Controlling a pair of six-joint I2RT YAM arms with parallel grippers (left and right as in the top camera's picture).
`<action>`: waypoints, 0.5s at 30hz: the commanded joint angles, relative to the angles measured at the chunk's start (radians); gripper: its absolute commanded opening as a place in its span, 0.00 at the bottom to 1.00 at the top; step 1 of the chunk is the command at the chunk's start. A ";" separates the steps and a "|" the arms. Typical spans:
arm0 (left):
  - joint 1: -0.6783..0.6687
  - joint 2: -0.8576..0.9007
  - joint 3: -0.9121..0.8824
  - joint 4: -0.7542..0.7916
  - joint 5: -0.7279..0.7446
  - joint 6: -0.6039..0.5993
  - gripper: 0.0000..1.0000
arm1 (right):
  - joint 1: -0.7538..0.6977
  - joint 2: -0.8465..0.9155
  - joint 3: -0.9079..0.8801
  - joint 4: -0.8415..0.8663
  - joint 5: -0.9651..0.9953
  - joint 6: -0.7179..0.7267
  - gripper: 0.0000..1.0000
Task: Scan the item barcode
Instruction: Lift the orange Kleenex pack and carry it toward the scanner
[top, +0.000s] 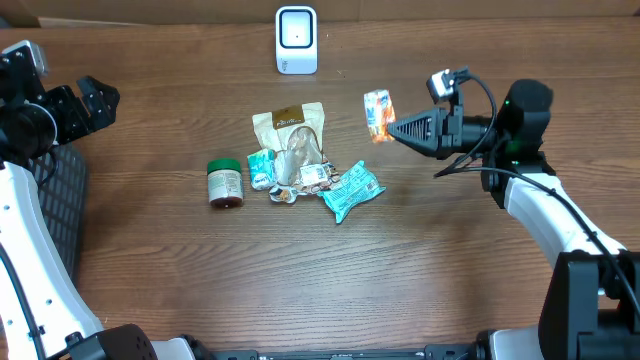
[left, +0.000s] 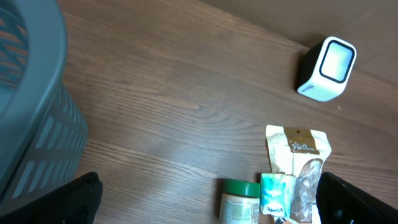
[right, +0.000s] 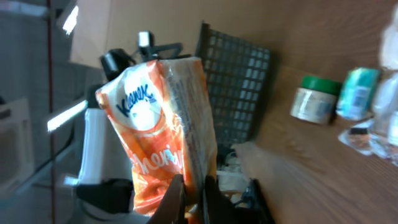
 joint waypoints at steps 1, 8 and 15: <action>-0.007 -0.006 0.017 0.000 0.015 -0.016 1.00 | 0.000 -0.014 0.010 0.230 -0.022 0.456 0.04; -0.007 -0.006 0.017 0.000 0.015 -0.016 1.00 | 0.029 -0.014 0.010 0.550 0.065 0.691 0.04; -0.007 -0.006 0.017 0.000 0.015 -0.016 1.00 | 0.093 -0.012 0.010 0.370 0.097 0.464 0.04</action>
